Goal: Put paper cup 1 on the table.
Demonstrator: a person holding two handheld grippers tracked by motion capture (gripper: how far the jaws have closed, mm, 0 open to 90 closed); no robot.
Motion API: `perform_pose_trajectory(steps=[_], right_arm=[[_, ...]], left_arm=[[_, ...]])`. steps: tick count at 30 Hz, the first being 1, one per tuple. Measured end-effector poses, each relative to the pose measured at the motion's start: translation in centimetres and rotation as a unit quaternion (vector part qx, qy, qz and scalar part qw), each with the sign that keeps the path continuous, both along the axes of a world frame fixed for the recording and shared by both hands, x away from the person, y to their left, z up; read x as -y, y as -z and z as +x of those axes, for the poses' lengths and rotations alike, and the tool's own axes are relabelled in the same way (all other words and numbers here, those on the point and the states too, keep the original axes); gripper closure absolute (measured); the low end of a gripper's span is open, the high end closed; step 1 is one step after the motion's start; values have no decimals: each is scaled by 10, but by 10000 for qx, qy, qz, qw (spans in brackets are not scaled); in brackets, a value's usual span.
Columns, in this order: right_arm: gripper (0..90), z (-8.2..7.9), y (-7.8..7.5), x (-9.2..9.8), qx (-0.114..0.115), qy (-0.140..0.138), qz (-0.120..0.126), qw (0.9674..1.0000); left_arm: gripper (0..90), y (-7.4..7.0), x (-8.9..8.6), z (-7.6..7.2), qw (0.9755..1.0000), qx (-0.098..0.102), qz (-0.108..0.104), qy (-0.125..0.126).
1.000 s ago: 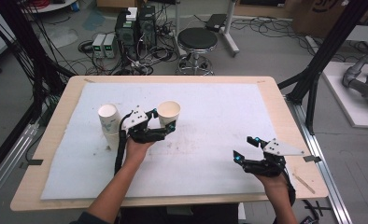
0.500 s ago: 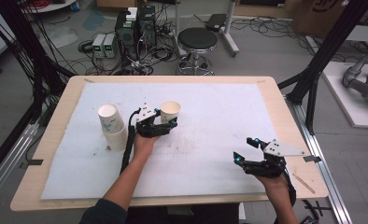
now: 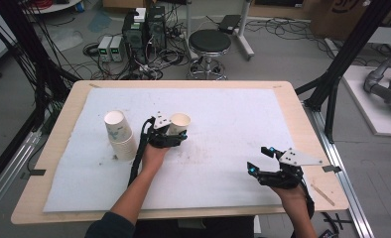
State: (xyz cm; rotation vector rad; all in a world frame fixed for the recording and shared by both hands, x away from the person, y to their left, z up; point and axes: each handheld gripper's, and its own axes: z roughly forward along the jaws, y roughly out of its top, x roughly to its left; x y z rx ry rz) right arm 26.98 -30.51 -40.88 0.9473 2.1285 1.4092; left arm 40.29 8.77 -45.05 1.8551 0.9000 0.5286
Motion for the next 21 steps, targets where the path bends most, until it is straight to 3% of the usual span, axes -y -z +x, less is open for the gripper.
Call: perform_pose_trajectory(steps=[6,18,21], right_arm=[[221,1,1,-1,12,-33,-24,10000],[222,0,0,-4,-9,-56,-11,10000],[222,0,0,-4,-7,-60,-7,10000]], left_arm=[[311,-3,-1,-6,9997,-120,224,-27],[295,3,-9,-13,9999,-130,63,-39],[244,3,-11,-15,9998,-166,-135,-5]])
